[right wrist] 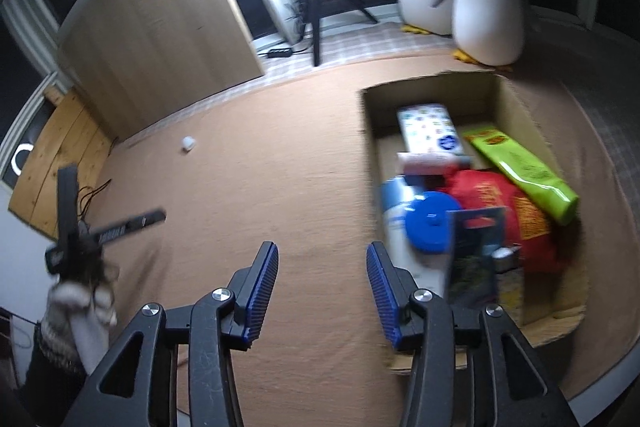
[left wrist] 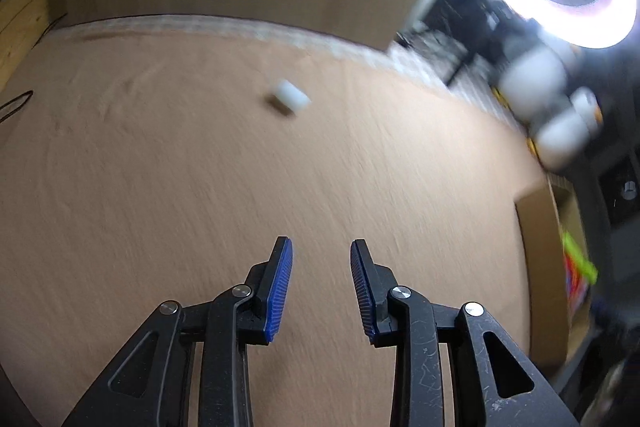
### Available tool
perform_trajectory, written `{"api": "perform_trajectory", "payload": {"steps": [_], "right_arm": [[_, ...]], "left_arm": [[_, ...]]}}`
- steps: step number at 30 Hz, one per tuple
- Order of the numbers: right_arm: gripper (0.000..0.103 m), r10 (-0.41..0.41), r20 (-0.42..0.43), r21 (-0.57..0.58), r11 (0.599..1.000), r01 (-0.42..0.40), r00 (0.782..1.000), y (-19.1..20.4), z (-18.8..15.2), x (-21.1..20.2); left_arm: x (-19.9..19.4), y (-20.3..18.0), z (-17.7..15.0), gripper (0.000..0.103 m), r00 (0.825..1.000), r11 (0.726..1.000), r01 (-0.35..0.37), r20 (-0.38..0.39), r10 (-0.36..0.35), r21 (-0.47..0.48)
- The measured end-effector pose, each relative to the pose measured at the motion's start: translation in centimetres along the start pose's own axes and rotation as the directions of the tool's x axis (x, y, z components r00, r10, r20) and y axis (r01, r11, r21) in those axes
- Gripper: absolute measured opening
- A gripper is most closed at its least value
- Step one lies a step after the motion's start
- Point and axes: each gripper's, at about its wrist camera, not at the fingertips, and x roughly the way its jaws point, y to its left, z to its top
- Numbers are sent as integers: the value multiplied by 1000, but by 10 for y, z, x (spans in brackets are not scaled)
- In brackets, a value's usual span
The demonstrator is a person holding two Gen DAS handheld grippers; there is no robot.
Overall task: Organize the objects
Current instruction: 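Move the left tool to the small white cube and close on it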
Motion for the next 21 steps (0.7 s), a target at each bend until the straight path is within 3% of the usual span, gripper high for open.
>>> {"api": "perform_trajectory", "payload": {"steps": [5,14,21], "right_arm": [[45,42,-4,-25,999,-42,999,23,2,7],[47,63,-49,-45,997,-65,997,38,-7,20],[47,61,-72,-7,998,-62,996,25,-15,23]], "left_arm": [[6,10,44,48,999,998,-2,37,4,-56],[51,23,103,48,997,991,-72,10,73,-113],[82,25,123,48,996,982,-84,-25,81,-168]]}}
